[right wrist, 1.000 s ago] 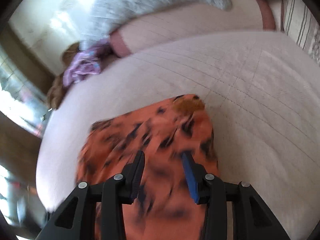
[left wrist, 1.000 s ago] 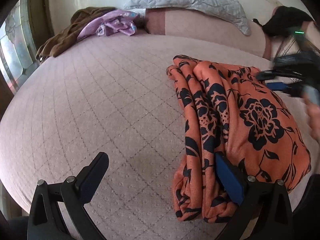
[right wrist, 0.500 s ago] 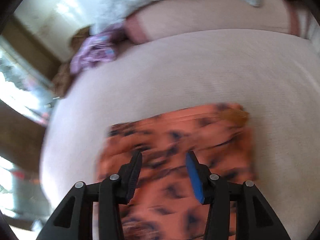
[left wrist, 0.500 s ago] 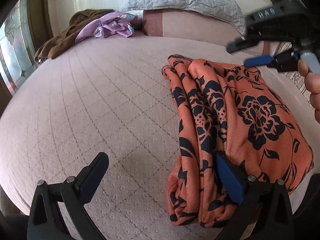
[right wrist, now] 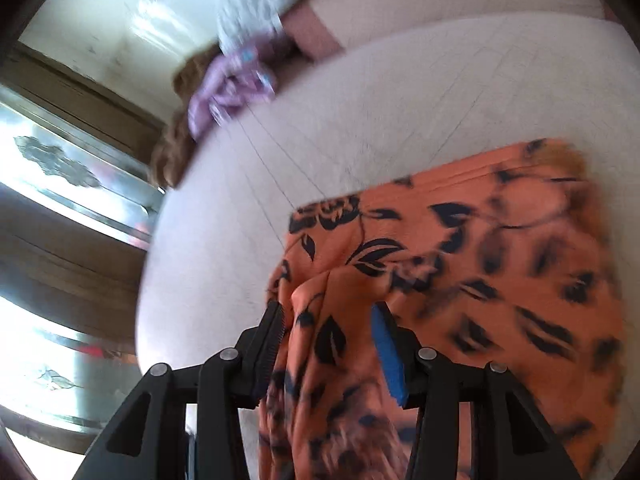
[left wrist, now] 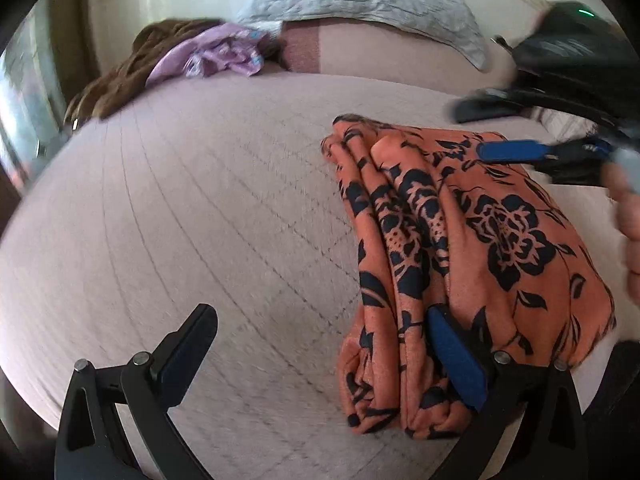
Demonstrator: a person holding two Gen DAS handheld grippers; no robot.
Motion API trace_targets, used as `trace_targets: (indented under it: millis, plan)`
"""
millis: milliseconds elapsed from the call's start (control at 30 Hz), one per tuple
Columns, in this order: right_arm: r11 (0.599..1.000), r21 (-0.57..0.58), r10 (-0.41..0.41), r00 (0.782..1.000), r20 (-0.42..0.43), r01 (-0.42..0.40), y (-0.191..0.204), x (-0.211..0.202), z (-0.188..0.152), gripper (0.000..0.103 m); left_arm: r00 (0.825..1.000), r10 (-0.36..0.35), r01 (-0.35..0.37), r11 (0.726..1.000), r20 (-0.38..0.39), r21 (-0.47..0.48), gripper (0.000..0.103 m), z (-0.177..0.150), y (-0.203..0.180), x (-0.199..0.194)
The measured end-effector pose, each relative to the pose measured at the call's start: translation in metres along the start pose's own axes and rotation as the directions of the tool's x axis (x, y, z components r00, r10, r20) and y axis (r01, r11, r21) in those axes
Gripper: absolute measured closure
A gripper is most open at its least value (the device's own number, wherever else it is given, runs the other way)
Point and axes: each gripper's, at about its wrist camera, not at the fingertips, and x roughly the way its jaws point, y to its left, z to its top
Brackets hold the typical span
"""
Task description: Fold small clothes
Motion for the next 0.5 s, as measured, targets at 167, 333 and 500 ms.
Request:
trace_targets:
  millis: [167,333,500]
  plan:
    - [0.999,0.031,-0.011,0.996,0.090,0.009,-0.035,-0.072,-0.030,0.054,0.995,0.047,-0.048,0.999,0.088,0.003,0.000,0.000,-0.001,-0.011]
    - [0.992,0.091,-0.088,0.995,0.050,0.083,-0.079,-0.079,-0.081,0.073,0.996,0.093,-0.093,0.991,0.002,0.098,0.000,-0.004,-0.020,0.001]
    - [0.993,0.109,-0.054,0.990,0.132,0.040,-0.080,-0.112,-0.095,0.071,0.987,0.158,-0.159,0.983,0.021,0.087,0.000,0.009,-0.022,-0.036]
